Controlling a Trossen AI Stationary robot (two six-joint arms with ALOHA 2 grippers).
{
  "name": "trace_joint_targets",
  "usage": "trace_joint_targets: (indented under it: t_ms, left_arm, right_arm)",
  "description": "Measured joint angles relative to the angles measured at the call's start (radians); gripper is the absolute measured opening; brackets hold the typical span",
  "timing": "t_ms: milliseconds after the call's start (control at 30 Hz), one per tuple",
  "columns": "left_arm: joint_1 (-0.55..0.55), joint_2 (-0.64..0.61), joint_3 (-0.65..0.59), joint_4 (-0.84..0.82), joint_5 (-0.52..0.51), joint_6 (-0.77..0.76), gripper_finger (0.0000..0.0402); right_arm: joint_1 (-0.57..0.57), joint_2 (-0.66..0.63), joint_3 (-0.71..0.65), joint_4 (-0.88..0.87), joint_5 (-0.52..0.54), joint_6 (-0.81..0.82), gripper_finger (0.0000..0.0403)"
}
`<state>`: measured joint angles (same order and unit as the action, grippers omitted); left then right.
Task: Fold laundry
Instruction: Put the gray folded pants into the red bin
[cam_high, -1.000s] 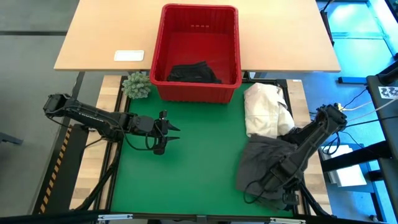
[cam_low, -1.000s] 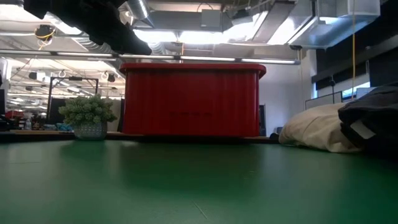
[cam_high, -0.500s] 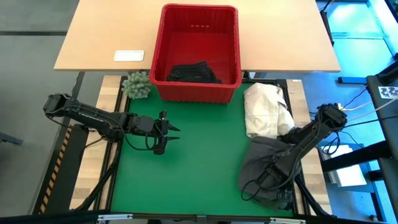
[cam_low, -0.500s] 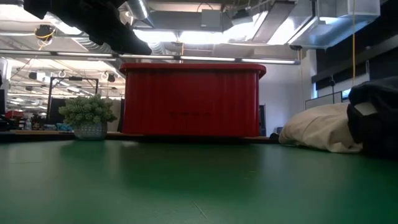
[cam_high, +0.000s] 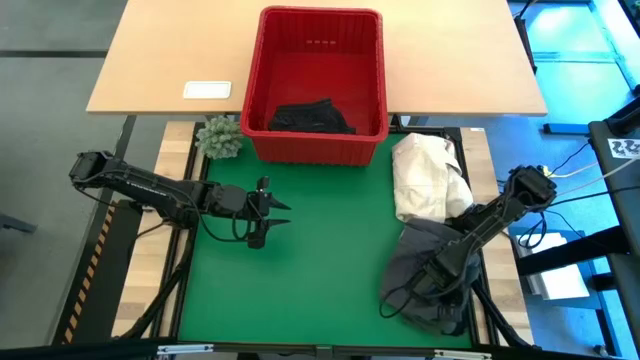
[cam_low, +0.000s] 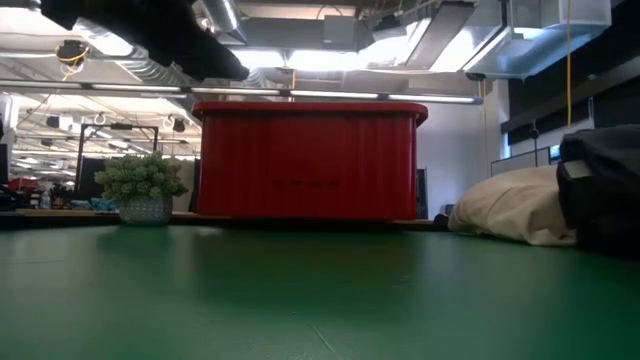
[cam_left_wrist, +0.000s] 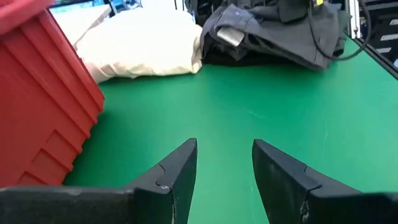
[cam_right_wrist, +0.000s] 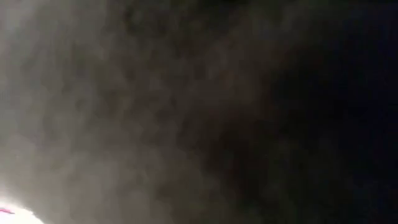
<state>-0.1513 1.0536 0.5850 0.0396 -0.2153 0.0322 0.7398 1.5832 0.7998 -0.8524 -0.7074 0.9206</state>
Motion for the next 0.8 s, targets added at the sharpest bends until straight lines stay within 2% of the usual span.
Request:
trace_joint_targets:
  t_ms: [133, 500, 800]
  left_arm:
    - [0.0, 0.0, 0.0, 0.024, 0.0, 0.024, 0.0149]
    - [0.0, 0.0, 0.0, 0.03, 0.0, 0.046, 0.0149]
    - [0.0, 0.0, 0.0, 0.029, 0.0, 0.057, 0.0149]
  right_arm:
    - [-0.033, 0.003, 0.018, -0.001, 0.032, -0.054, 0.0]
    - [-0.163, 0.005, 0.084, 0.063, 0.214, -0.221, 0.0]
    - [-0.295, 0.007, 0.117, 0.24, 0.363, -0.359, 0.0]
